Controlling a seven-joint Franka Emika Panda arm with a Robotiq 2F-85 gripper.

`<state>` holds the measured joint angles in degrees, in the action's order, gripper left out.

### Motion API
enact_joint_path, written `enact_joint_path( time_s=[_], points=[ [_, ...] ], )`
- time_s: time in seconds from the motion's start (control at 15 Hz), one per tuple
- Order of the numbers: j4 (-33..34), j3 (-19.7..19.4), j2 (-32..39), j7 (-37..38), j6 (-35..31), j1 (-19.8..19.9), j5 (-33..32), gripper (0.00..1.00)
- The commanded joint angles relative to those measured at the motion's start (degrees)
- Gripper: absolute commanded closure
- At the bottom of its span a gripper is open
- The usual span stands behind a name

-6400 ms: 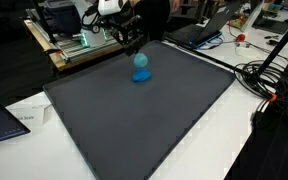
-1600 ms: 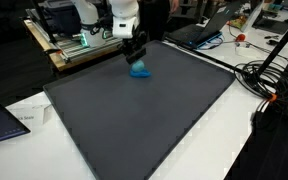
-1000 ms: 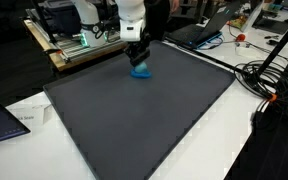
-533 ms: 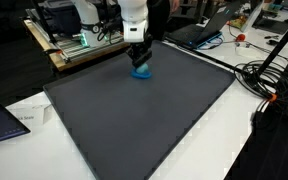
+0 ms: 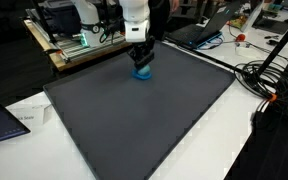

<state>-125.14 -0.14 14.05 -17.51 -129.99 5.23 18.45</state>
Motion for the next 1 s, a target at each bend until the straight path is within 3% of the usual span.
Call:
enact_joint_path(
  time_s=[0.0,0.93],
  points=[
    [0.8,0.9,4.1,-0.7,-9.3,0.1,2.5,0.79],
    [-0.7,1.3,2.7,-2.2,-13.9,1.0,7.4,0.79]
  ],
)
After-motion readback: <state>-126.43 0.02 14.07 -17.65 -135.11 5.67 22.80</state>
